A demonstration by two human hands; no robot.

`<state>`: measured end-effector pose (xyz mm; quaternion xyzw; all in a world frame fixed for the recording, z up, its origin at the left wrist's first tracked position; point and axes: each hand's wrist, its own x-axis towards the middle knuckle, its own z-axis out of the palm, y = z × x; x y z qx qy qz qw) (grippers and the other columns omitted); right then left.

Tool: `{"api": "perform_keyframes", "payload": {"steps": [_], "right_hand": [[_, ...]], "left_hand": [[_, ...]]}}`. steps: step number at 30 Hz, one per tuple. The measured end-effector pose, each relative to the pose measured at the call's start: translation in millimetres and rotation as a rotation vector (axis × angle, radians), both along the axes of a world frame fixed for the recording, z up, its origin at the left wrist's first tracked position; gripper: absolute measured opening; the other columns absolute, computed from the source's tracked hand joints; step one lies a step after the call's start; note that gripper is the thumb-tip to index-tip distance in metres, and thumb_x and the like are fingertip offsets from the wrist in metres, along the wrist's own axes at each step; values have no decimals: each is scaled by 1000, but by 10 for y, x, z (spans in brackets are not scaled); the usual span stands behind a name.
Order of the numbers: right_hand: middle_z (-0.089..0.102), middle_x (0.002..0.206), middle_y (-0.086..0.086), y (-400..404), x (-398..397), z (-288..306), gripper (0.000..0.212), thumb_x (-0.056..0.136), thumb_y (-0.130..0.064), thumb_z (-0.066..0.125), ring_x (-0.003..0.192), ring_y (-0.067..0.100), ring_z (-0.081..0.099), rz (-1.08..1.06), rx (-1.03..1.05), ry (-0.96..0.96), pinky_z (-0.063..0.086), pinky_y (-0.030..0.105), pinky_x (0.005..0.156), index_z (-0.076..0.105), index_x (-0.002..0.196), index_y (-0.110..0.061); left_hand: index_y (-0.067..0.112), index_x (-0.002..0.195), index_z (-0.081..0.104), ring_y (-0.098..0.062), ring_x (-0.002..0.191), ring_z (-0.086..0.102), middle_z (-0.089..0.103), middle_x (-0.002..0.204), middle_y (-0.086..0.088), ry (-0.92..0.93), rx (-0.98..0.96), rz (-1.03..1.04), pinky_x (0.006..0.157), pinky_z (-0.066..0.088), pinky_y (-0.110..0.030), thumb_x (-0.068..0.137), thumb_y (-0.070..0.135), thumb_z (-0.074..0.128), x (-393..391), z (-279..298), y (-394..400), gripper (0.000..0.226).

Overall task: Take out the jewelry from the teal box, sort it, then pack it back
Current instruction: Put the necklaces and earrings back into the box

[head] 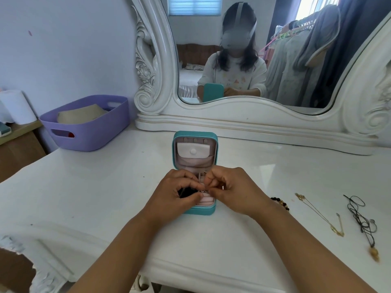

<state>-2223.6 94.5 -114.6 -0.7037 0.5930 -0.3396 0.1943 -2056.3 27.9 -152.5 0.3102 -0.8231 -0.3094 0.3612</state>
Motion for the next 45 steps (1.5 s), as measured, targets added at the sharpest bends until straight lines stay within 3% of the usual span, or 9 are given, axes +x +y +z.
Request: {"api": "perform_keyframes", "payload": {"steps": [5, 9, 12, 15, 26, 30, 34, 42, 45], "right_hand": [[61, 76, -11, 246, -195, -12, 12, 82, -10, 63, 64, -3, 53, -220, -34, -59, 40, 4, 59, 64, 81, -22], [61, 70, -7, 534, -469, -16, 9, 81, -14, 62, 49, 4, 53, -421, -24, -103, 39, 10, 44, 64, 75, -19], [63, 76, -6, 724, -612, -42, 8, 81, -15, 62, 61, 6, 57, -510, 6, -62, 45, 17, 57, 65, 76, -19], [61, 76, -9, 854, -642, -76, 7, 81, -14, 61, 68, 6, 54, -502, 20, -61, 44, 22, 65, 66, 78, -18], [58, 79, -7, 987, -770, -202, 4, 81, -19, 60, 64, 2, 47, -531, -34, -65, 39, 21, 65, 63, 79, -21], [59, 88, -5, 1027, -930, -217, 8, 83, -25, 60, 69, 3, 46, -629, -56, 7, 38, 24, 71, 63, 88, -20], [60, 89, -3, 1142, -1143, -169, 9, 83, -25, 60, 80, 14, 52, -748, -68, 49, 38, 27, 71, 64, 87, -18], [55, 95, 1, 1555, -1624, -118, 24, 77, -30, 66, 90, 20, 54, -982, 31, 64, 40, 29, 73, 61, 96, -15], [51, 100, 0, 1659, -1667, -116, 36, 73, -40, 68, 95, 20, 53, -968, 210, 61, 42, 31, 76, 57, 100, -19]], "left_hand": [[40, 78, 71, 0, 100, 52, 60, 100, 23, -22, -4, 32, 83, 35, -3, 71, 31, 65, -2, 14, 8, 13], [37, 78, 70, 0, 98, 53, 60, 99, 24, -15, -25, 54, 81, 35, -1, 75, 20, 72, -16, 43, 22, 17], [33, 86, 70, -2, 99, 52, 63, 93, 22, -51, -78, 112, 83, 33, -1, 74, 30, 70, -69, 23, 34, 12], [31, 95, 70, -9, 103, 50, 59, 106, 20, -184, -183, 117, 88, 30, -8, 67, 48, 49, -111, -7, 5, 39], [35, 97, 67, -9, 102, 48, 55, 108, 25, -247, -191, 67, 86, 28, -3, 64, 50, 43, -218, 30, 226, 43], [34, 93, 68, 4, 99, 46, 56, 106, 25, -195, -221, 87, 86, 28, 0, 67, 54, 49, -252, 132, 319, 37], [25, 90, 71, 4, 95, 46, 62, 102, 12, -112, -290, 111, 83, 31, -8, 75, 31, 70, -495, 234, 494, 16], [28, 89, 70, 4, 99, 48, 60, 102, 14, -101, -286, -82, 86, 29, 1, 76, 47, 49, -1083, 284, 773, 31], [27, 89, 70, 2, 100, 48, 58, 103, 14, -112, -249, -140, 84, 30, 1, 76, 47, 46, -1255, 254, 848, 34]]}}
